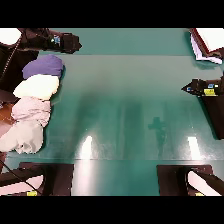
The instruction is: Fold the shirts.
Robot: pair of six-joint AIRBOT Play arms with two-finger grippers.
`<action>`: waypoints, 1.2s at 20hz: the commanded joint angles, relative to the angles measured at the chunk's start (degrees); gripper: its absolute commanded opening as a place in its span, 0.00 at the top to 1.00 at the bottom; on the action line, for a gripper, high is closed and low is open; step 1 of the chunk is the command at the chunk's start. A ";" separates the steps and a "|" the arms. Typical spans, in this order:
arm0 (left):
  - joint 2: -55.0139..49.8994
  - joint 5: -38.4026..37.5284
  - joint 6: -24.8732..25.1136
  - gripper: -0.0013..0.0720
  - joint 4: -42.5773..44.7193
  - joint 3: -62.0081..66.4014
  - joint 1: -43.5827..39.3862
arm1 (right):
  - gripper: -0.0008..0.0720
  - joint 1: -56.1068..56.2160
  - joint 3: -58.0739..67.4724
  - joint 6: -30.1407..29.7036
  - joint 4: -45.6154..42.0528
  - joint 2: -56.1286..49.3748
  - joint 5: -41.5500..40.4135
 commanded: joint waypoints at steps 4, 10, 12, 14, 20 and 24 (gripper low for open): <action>-0.24 4.61 -0.90 0.19 6.99 0.00 -0.02 | 0.97 0.02 0.07 -0.02 0.00 0.02 0.09; -7.93 4.17 -13.42 0.10 30.53 0.00 9.75 | 0.96 0.02 0.07 0.00 0.00 0.02 0.15; -12.17 6.25 -13.94 0.10 30.21 0.00 14.47 | 0.97 0.02 0.07 -0.02 0.00 0.04 0.15; -16.57 8.50 -13.92 0.10 29.81 0.00 17.92 | 0.96 0.02 0.07 0.00 0.00 0.02 0.13; -27.61 18.45 -13.20 0.10 29.75 0.07 20.76 | 0.97 0.07 0.07 0.02 -0.02 0.02 0.13; -31.78 19.96 -13.29 0.10 29.77 0.04 20.76 | 0.96 0.07 0.07 0.00 0.00 0.02 0.09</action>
